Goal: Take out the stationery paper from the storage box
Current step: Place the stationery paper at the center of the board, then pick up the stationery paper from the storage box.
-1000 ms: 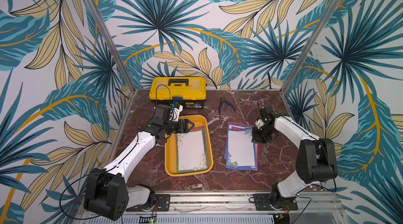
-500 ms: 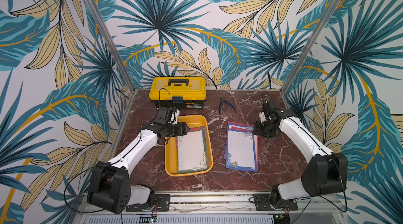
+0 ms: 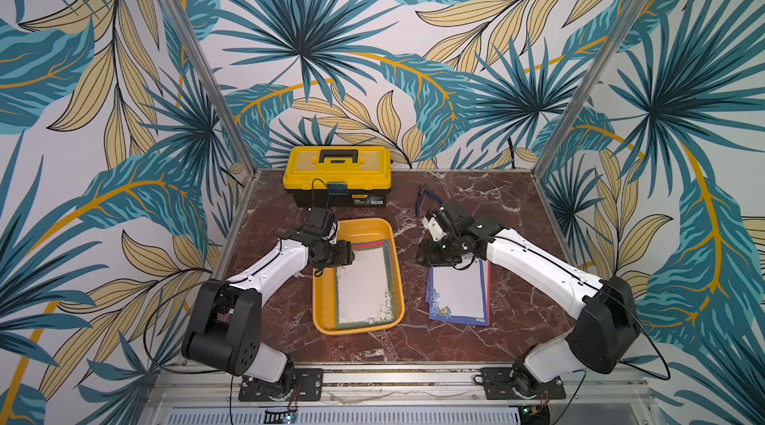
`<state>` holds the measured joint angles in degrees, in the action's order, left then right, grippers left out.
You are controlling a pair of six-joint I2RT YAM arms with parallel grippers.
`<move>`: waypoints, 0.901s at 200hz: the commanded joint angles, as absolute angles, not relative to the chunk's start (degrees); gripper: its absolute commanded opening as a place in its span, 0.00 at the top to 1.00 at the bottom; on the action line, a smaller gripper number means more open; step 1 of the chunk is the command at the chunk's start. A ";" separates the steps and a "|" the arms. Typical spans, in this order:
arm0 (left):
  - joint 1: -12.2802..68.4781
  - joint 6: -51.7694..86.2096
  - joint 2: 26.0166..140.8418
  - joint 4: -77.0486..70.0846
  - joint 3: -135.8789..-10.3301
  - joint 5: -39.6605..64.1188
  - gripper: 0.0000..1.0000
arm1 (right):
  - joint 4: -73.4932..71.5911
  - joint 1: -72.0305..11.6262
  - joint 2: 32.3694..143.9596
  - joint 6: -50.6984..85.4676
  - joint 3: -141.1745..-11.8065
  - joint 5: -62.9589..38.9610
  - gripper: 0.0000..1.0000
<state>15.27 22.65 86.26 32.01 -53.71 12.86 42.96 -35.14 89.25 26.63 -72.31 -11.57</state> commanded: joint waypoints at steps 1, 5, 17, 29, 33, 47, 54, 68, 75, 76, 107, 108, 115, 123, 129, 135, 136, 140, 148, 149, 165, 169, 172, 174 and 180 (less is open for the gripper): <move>14.86 20.91 88.39 32.42 -54.60 10.90 0.33 | 38.94 -36.98 92.37 29.70 -73.03 -13.65 0.49; 14.93 20.77 88.89 32.43 -54.82 11.06 0.33 | 38.65 -37.37 92.91 29.79 -73.20 -13.90 0.49; 14.76 20.58 90.42 32.41 -55.36 11.62 0.33 | 37.74 -38.24 94.34 30.33 -73.58 -14.47 0.50; 14.65 20.65 91.81 32.43 -55.83 12.09 0.34 | 36.81 -38.83 95.43 30.84 -73.69 -15.27 0.50; 14.64 20.69 92.22 32.42 -55.99 12.44 0.33 | 36.59 -38.95 95.67 31.04 -73.71 -15.41 0.50; 14.55 20.71 93.35 32.42 -56.41 13.07 0.34 | 35.97 -39.34 96.36 31.30 -73.70 -15.68 0.51; 14.51 20.63 93.87 32.36 -56.50 13.32 0.34 | 35.88 -39.40 96.57 31.39 -73.67 -15.70 0.51; 14.49 20.33 94.62 32.43 -56.69 13.24 0.35 | 36.01 -39.46 96.85 31.33 -73.83 -15.74 0.51; 14.48 20.16 94.79 32.44 -56.71 13.30 0.34 | 36.12 -39.39 96.86 31.26 -73.83 -15.73 0.51; 14.45 20.15 94.81 32.43 -56.70 13.28 0.34 | 36.12 -39.38 96.86 31.23 -73.83 -15.73 0.51; 14.37 19.75 95.29 32.42 -56.52 13.50 0.35 | 36.30 -39.46 97.03 31.10 -73.84 -15.57 0.51; 14.35 19.72 95.28 32.43 -56.48 13.52 0.35 | 36.30 -39.46 97.07 31.15 -73.83 -15.56 0.51; 14.25 19.73 95.42 32.42 -56.44 13.65 0.35 | 36.21 -39.42 97.18 31.15 -73.89 -15.69 0.51; 14.24 19.69 95.45 32.43 -56.42 13.72 0.35 | 36.09 -39.44 97.34 31.26 -73.85 -15.62 0.51; 14.19 19.74 95.46 32.43 -56.30 13.65 0.35 | 35.97 -39.39 97.51 31.31 -73.85 -15.71 0.52; 14.24 19.73 95.58 32.43 -56.24 13.63 0.35 | 35.87 -39.44 97.68 31.45 -73.79 -15.87 0.52; 14.24 19.71 95.56 32.43 -56.20 13.63 0.35 | 35.87 -39.45 97.71 31.46 -73.85 -15.84 0.52; 14.21 19.69 95.58 32.40 -56.18 13.52 0.35 | 35.78 -39.44 97.85 31.48 -73.84 -15.97 0.52; 14.17 19.70 95.69 32.40 -56.16 13.58 0.35 | 35.54 -39.42 98.14 31.59 -73.76 -16.18 0.53; 14.16 19.69 95.66 32.42 -56.07 13.60 0.35 | 35.48 -39.40 98.16 31.57 -73.79 -16.22 0.53; 14.06 19.73 95.77 32.34 -55.84 14.51 0.35 | 34.52 -39.41 98.56 32.03 -73.42 -16.77 0.54; 13.92 19.78 95.72 32.39 -55.85 14.83 0.36 | 34.31 -39.39 98.68 32.16 -73.35 -16.79 0.55; 13.89 19.85 95.71 32.35 -55.85 15.06 0.36 | 34.14 -39.45 98.76 32.29 -73.38 -16.79 0.55; 13.89 19.86 95.58 32.35 -55.80 15.06 0.36 | 34.02 -39.42 98.85 32.37 -73.30 -16.79 0.55; 13.80 19.96 95.47 32.34 -55.74 15.45 0.37 | 33.66 -39.42 99.03 32.40 -73.15 -17.02 0.56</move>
<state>14.52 20.62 95.18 32.38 -55.35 13.69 35.42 -39.20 97.73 31.33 -73.17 -15.92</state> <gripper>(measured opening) 0.639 0.450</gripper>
